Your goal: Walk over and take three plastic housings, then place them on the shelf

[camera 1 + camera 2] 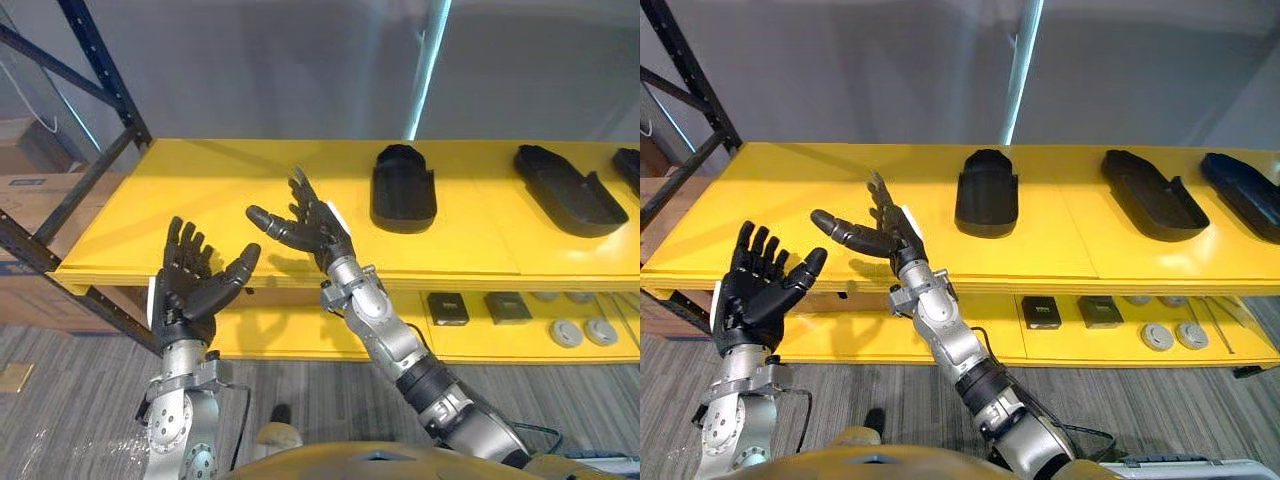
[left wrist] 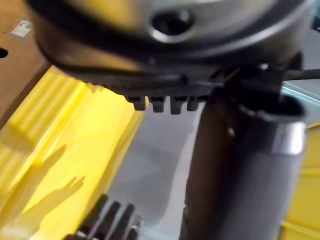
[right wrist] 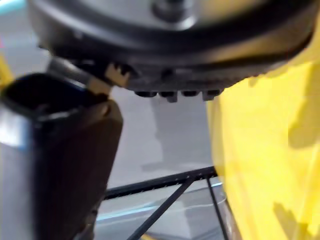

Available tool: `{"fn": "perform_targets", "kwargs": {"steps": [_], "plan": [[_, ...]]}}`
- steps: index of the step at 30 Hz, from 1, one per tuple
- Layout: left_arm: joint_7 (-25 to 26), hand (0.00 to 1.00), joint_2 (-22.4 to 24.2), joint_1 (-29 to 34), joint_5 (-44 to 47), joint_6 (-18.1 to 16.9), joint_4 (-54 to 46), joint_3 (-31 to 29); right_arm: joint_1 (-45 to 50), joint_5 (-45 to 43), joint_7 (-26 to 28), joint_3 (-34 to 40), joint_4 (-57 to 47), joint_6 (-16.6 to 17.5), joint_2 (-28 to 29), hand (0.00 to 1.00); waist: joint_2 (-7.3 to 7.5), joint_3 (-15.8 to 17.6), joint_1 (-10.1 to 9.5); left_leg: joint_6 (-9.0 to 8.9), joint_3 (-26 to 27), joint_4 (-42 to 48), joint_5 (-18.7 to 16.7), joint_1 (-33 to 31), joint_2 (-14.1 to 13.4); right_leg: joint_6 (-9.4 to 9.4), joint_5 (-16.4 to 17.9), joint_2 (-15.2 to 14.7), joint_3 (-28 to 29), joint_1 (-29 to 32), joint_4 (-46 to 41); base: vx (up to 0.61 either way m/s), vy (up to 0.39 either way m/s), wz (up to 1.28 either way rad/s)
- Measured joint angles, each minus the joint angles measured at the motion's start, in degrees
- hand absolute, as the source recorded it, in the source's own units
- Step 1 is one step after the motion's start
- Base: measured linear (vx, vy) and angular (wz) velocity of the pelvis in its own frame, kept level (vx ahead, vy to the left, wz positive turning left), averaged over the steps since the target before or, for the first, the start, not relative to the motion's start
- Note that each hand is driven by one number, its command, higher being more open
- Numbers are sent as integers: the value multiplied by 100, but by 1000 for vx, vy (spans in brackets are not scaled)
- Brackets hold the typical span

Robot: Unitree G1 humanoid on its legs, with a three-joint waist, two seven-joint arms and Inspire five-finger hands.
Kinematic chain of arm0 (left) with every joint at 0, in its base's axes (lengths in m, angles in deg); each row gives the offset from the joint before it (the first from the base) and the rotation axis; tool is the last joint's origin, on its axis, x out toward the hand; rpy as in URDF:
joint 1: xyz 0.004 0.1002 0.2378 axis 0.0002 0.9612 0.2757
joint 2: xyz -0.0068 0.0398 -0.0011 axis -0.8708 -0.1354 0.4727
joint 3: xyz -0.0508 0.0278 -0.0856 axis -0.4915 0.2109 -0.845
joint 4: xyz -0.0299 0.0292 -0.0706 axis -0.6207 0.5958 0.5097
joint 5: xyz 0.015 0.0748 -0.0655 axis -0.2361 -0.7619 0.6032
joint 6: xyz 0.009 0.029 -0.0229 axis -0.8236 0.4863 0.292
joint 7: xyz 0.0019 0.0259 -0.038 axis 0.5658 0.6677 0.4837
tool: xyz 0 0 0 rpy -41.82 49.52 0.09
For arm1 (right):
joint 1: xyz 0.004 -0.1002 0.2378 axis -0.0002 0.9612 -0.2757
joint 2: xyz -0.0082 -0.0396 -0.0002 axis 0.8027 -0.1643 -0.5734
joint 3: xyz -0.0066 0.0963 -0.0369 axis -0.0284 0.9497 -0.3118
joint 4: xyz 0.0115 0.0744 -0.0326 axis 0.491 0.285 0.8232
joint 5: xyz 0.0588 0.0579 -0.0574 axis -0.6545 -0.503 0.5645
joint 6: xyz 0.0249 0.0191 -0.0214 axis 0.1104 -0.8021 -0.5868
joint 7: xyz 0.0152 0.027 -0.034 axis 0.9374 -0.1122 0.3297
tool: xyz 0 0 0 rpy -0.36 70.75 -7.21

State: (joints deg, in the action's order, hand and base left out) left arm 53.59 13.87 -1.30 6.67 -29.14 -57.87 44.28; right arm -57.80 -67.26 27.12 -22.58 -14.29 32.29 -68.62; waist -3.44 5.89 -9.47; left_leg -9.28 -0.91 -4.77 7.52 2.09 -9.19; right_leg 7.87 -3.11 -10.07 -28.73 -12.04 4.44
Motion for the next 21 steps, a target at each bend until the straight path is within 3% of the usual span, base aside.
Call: {"fn": "perform_targets", "kwargs": {"steps": [15, 21], "plan": [[-479, 100, -35, -119, 620, -33, 627, 960, -380, 249, -1206, 683, 604, 2, -10, 100, -177, 147, 35, 14, 90, 5, 6, 6, 6, 4, 21, -34, 97, 99, -58, 28, 0, -3], [-480, 100, -66, -128, 621, -33, 632, 1177, -382, 249, -1275, 748, 604, 23, -16, 100, -200, 174, 58, 23, 189, 5, -15, 47, 8, -5, 69, -69, 196, 151, -136, -3, 4, -8]]}}
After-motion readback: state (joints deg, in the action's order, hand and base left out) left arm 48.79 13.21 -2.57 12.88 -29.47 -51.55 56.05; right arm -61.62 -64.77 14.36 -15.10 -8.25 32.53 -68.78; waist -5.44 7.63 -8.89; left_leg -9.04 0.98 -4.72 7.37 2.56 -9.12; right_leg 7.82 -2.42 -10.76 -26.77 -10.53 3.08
